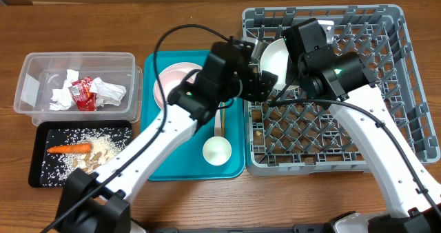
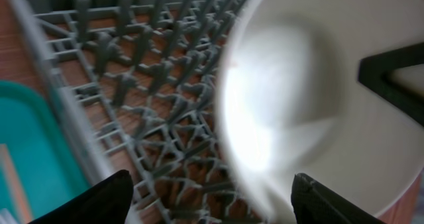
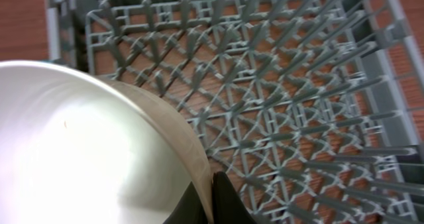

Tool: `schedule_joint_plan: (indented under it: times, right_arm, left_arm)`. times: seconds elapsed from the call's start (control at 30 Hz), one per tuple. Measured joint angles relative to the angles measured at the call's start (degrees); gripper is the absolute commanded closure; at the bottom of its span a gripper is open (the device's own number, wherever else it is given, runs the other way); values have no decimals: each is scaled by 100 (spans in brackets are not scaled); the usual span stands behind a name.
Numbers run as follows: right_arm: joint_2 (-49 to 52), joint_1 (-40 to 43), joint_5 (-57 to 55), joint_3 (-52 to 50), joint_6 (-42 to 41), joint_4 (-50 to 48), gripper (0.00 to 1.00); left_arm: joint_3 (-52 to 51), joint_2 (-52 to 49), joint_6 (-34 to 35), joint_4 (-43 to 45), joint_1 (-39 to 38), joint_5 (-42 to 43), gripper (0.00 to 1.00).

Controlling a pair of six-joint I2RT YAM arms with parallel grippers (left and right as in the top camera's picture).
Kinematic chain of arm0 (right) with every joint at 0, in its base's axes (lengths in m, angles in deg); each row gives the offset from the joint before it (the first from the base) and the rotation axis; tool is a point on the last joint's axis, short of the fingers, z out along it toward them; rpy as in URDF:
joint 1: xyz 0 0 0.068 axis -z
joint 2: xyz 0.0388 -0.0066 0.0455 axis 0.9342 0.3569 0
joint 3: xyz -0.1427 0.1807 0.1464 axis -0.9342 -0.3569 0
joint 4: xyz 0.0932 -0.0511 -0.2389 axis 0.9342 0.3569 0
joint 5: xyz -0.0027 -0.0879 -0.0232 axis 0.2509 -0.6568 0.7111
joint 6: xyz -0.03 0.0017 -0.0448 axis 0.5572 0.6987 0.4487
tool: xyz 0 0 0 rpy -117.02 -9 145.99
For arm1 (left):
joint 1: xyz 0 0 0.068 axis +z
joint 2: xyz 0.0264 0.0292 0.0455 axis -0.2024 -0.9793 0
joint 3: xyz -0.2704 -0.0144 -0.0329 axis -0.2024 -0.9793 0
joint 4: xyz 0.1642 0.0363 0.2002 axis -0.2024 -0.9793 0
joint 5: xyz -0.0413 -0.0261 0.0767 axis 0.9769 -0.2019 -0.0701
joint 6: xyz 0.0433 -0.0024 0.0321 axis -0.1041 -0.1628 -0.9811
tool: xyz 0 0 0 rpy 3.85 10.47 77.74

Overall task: Sort waste into correct bins and load items into the dishwasher
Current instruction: 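Open the left gripper and lift the bowl over the rack with right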

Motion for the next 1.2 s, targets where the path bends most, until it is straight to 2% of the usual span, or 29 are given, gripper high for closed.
schedule_joint_plan:
  times: [0.13,0.27,0.37,0.5,0.73,0.93,1.0,1.2]
  right_arm:
    - [0,59,-361,0,7,-192,96]
    - [0,367,-518,0,293,-815,96]
    - [0,651,-570,0,811,-1408,96]
    - [0,1064,-581,4,1919,-2223,96]
    - [129,1631,-1036,7,2774,-2949,96]
    - [922,1827,-2096,7,3257,-3818,96]
    - [1331,1827,-2527,13,3635,-4483,96]
    - [2135,1827,-3101,13,4843,-5571,96]
  left_arm:
    - [-2,400,-105,-481,551,39,16]
    - [0,699,-186,-682,942,33,14]
    - [0,708,-197,-713,951,35,13]
    - [-2,704,-208,-726,933,2,13]
    - [-2,682,-208,-750,933,-212,13]
    - [-2,595,-208,-752,933,-273,13]
    - [-2,566,-208,-741,933,-299,13]
    - [-2,400,-208,-638,933,-433,13]
